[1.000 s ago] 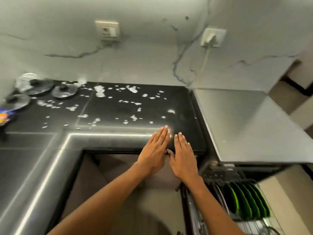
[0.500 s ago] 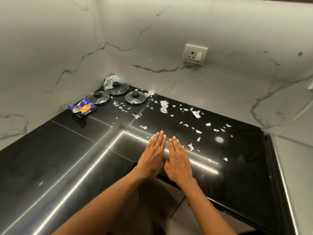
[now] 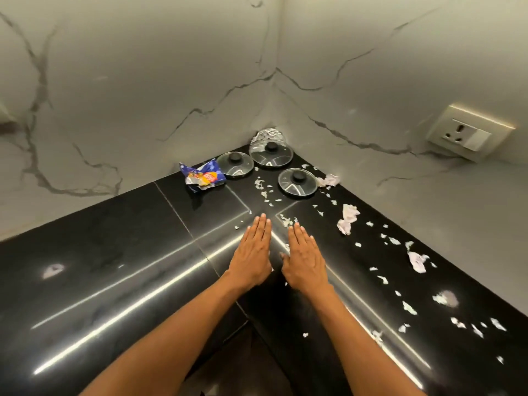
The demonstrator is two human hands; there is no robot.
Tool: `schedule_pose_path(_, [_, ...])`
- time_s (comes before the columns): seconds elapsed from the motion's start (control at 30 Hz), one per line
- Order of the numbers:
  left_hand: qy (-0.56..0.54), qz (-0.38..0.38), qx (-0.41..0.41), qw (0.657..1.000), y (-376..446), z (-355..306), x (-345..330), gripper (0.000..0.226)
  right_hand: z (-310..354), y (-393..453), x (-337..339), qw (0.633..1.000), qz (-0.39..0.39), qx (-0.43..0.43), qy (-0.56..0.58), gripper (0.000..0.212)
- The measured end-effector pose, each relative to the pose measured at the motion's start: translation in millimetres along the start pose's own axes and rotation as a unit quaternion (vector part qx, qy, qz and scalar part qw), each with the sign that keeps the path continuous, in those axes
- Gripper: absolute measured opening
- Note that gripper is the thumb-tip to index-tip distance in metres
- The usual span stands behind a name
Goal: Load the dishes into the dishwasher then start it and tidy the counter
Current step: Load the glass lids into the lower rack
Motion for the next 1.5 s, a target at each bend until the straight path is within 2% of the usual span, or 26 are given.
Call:
schedule_pose_path(0.3, [-0.012,-0.022,0.085,0.996,33,90,9,0.086,53,90,-33,0.996,0.047,0.067,-0.019,0.073])
schedule_pose_path(0.67, [-0.004,0.016,0.120,0.993,111,189,13,0.088,107,222,-50,0.993,0.079,0.083,-0.023,0.074])
schedule_pose_path(1.0, [0.003,0.038,0.058,0.998,206,224,11,0.085,87,343,-42,0.998,0.052,0.023,-0.033,0.076])
schedule_pose_path(1.17, [0.000,0.042,0.065,0.997,246,241,8,0.087,71,390,-40,0.997,0.061,-0.003,-0.047,0.080])
schedule_pose_path(1.5, [0.029,0.000,0.044,0.999,246,265,-4,0.085,74,461,-39,0.998,0.054,-0.026,-0.029,0.083])
Point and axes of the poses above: each hand's wrist, its own y-axis towards the middle knuckle, its own x-axis out of the back of the hand, z = x × y, the point moved 8 cm from there along y, towards the middle knuckle, and after that the axes turned 11 degrees about -x, right-handed, at the moved point
